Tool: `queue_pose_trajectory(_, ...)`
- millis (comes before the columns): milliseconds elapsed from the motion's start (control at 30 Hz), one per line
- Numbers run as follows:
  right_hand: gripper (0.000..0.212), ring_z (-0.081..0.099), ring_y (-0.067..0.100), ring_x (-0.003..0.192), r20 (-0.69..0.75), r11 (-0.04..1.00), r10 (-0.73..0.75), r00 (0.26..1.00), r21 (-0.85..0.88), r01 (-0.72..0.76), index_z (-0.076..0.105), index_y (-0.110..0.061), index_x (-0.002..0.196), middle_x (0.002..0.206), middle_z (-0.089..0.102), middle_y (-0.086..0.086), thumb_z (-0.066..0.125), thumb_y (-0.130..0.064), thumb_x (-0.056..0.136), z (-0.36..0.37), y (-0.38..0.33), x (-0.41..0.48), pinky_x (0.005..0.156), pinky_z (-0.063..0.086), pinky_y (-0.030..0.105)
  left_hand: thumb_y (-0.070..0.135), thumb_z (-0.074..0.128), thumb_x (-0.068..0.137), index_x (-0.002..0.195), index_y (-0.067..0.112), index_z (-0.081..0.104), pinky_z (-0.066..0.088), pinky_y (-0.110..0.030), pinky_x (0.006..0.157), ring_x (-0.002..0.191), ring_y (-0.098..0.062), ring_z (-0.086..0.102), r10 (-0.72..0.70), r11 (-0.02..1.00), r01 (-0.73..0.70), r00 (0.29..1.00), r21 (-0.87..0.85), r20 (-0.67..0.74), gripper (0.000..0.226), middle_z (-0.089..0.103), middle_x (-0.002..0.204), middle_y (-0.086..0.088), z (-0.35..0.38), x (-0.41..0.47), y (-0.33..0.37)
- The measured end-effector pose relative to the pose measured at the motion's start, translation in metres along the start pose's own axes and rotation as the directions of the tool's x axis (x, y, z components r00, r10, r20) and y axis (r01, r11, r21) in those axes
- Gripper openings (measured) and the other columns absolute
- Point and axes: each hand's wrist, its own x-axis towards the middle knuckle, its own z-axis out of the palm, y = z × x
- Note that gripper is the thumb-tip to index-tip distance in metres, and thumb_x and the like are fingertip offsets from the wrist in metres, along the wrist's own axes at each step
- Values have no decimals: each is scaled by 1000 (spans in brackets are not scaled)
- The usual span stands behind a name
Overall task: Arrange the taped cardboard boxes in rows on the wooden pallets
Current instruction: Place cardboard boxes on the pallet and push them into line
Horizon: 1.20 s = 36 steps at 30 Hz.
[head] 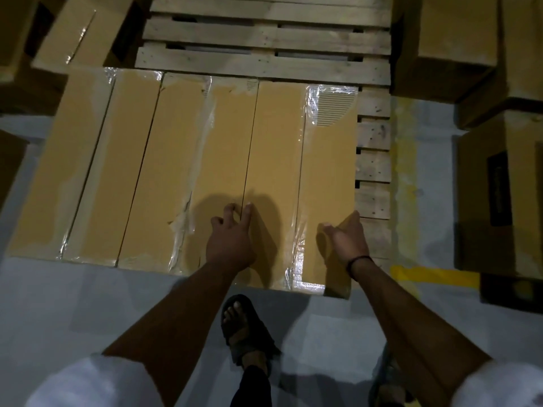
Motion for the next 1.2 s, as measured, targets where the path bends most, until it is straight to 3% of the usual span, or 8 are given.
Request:
queue_pose_trajectory(100,99,30,35,147,-13,999,2,1000,-49,-2,3,-13,161,166,16,12,71,-33,92,4,2,-3,120,32,48,30,77,83,161,38,5,58,-44,84,134,-40,30,10,1000,-10,1000,9,0,106,9,159,-6,-2,0,-1)
queue_pose_trajectory(233,105,11,30,155,-26,992,-33,999,-124,29,-14,-16,161,170,-6,5,66,-36,96,8,6,-10,123,18,40,31,76,86,161,37,4,58,-47,87,135,-41,30,6,1000,-7,1000,30,15,104,6,161,-6,-3,0,2)
queue_pose_trajectory(333,103,9,29,155,-28,966,-107,994,-240,98,-12,-18,161,170,-10,2,63,-44,96,6,13,-18,122,19,41,35,76,87,161,31,0,56,-49,89,136,-43,32,-21,997,18,999,75,37,106,3,164,-9,-5,-1,12)
queue_pose_trajectory(433,97,12,28,155,-9,929,-183,983,-329,169,-4,-20,162,170,-7,1,59,-50,95,-9,17,-26,123,22,41,34,65,93,162,22,8,49,-52,97,136,-43,35,-13,993,15,1000,114,-17,90,5,167,-13,-6,-5,30)
queue_pose_trajectory(533,94,7,27,156,-2,904,-223,975,-374,206,0,-17,163,170,-3,7,58,-49,96,-37,24,-38,124,21,41,30,62,93,161,19,14,43,-52,103,139,-44,35,63,995,-57,995,76,-72,84,8,168,-16,-2,-15,64)
queue_pose_trajectory(667,88,4,28,156,-28,856,-262,965,-469,219,0,-18,163,170,-2,7,53,-47,99,-99,44,-42,124,20,43,34,65,91,161,18,18,46,-51,103,135,-43,40,226,973,-221,971,71,-78,86,14,167,-17,8,-33,140)
queue_pose_trajectory(833,82,8,30,155,-127,846,-310,942,-489,213,4,-19,163,169,4,8,50,-47,101,-198,64,-46,123,19,44,39,58,97,161,20,22,44,-47,106,136,-38,43,332,943,-329,939,50,-87,76,23,165,-13,20,-62,253)
queue_pose_trajectory(1200,78,10,29,154,-293,890,-297,909,-429,153,11,-22,162,169,10,7,51,-46,100,-471,176,-77,122,22,51,46,63,95,162,17,21,49,-45,99,128,-36,51,452,891,-453,890,-16,-61,84,43,152,-12,60,-142,521)
